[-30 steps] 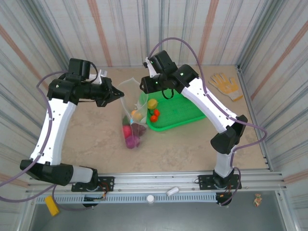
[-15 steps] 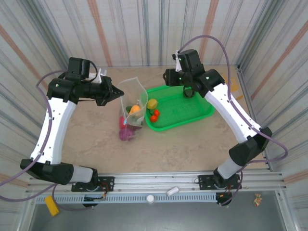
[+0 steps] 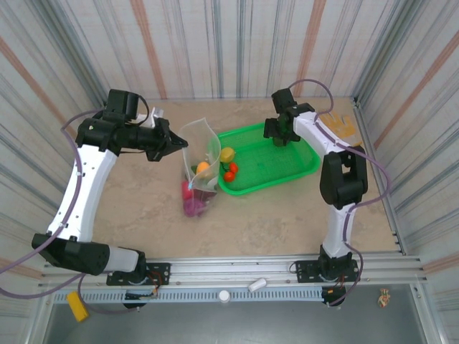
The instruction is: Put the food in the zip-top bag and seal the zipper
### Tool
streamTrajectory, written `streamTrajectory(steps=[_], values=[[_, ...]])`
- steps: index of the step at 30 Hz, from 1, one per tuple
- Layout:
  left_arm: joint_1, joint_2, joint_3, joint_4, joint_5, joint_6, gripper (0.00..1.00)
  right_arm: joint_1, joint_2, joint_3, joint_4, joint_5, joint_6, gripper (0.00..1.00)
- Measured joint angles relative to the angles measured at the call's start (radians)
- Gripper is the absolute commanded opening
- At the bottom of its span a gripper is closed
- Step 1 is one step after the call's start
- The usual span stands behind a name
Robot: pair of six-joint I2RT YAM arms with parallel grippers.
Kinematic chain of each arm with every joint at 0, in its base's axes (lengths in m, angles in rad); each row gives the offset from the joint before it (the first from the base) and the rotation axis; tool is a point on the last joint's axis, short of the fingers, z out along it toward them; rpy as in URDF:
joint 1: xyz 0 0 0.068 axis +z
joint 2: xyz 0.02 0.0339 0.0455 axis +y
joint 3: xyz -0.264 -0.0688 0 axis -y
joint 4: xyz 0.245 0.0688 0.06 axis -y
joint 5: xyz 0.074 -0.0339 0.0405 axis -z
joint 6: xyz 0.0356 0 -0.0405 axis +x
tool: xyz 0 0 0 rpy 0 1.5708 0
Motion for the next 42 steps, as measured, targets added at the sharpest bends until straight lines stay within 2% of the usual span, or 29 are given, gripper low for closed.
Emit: streamTrajectory(steps=[7, 11, 17, 26, 30, 35, 42], values=[[0.001, 0.0, 0.0, 0.001, 0.007, 0.0, 0.0, -0.033, 0.112, 0.096, -0.008, 0.001, -0.016, 0.97], [0.008, 0.0, 0.0, 0.004, 0.023, 0.0, 0.0, -0.04, 0.164, 0.148, -0.016, 0.003, -0.034, 0.96], [0.008, 0.0, 0.0, 0.016, 0.041, 0.0, 0.0, -0.048, 0.207, 0.156, -0.016, -0.004, -0.058, 0.87], [0.008, 0.0, -0.003, 0.03, 0.049, -0.001, 0.0, -0.053, 0.233, 0.156, -0.014, -0.011, -0.081, 0.65], [0.009, 0.0, -0.004, 0.031, 0.049, -0.001, 0.0, -0.051, 0.232, 0.156, -0.013, -0.013, -0.089, 0.63], [0.016, -0.006, -0.011, 0.031, 0.049, -0.004, 0.0, -0.036, 0.162, 0.076, 0.001, -0.011, -0.087, 0.63], [0.019, -0.019, -0.03, 0.034, 0.048, -0.012, 0.0, 0.051, -0.096, 0.009, 0.008, -0.02, -0.084, 0.64]])
